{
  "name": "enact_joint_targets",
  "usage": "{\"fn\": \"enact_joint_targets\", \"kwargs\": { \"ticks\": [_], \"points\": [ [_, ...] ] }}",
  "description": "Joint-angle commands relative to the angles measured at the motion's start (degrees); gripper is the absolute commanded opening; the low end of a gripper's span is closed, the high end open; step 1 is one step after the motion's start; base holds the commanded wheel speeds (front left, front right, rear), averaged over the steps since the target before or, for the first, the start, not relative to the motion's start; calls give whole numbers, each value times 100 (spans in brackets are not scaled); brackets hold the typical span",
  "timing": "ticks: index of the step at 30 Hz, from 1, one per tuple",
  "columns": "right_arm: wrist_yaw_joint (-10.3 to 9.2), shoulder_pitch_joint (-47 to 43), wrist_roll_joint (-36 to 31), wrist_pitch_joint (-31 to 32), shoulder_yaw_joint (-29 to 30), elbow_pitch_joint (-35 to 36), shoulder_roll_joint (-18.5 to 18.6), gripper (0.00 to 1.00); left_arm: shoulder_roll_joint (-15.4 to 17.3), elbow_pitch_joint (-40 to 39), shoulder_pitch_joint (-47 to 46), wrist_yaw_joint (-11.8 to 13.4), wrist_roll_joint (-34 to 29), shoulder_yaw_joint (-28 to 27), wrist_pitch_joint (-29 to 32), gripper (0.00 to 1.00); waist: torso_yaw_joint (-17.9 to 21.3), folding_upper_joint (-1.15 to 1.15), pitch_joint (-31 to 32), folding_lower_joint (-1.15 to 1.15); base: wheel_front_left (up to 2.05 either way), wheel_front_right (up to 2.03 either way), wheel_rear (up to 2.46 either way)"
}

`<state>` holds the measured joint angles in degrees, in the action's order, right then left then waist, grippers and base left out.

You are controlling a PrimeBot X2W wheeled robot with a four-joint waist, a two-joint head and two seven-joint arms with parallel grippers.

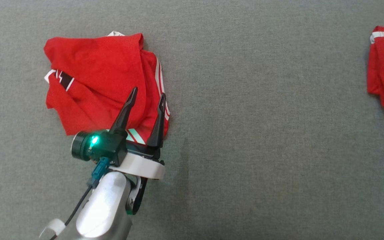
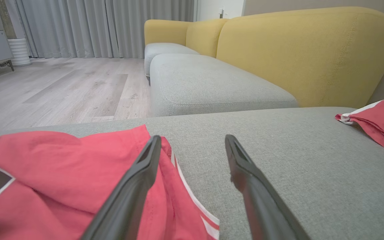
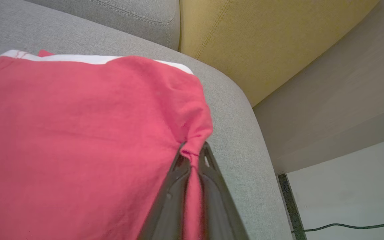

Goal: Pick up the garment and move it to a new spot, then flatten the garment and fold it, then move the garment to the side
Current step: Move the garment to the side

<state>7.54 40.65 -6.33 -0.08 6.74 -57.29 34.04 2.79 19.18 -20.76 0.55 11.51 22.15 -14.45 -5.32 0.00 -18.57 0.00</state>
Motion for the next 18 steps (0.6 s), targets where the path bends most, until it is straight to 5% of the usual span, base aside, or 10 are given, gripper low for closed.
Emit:
{"fn": "enact_joint_targets", "kwargs": {
  "ticks": [1, 3, 4, 5, 18],
  "points": [
    [-5, 115, -53, -48, -8, 187, 126, 0, 35, -191, -171, 1, -50, -210, -55, 100, 4, 0, 5, 0, 0, 0, 0],
    [-5, 124, -159, -68, 132, 273, 85, 0, 33, -188, -167, 2, -53, -212, -55, 100, 14, 0, 17, 0, 0, 0, 0],
    [-5, 122, -218, -105, 191, 334, 54, 56, 33, -184, -166, 3, -54, -213, -55, 100, 19, 0, 29, 0, 0, 0, 0],
    [-5, 116, -258, -139, 254, 389, 8, 100, 32, -178, -164, 3, -53, -215, -55, 100, 26, 0, 47, 0, 0, 0, 0],
    [-5, -119, -396, -576, 595, 1540, -953, 100, 22, -139, 13, 34, 19, -291, -55, 100, 182, 0, 706, 0, 0, 0, 0]
  ]
}}
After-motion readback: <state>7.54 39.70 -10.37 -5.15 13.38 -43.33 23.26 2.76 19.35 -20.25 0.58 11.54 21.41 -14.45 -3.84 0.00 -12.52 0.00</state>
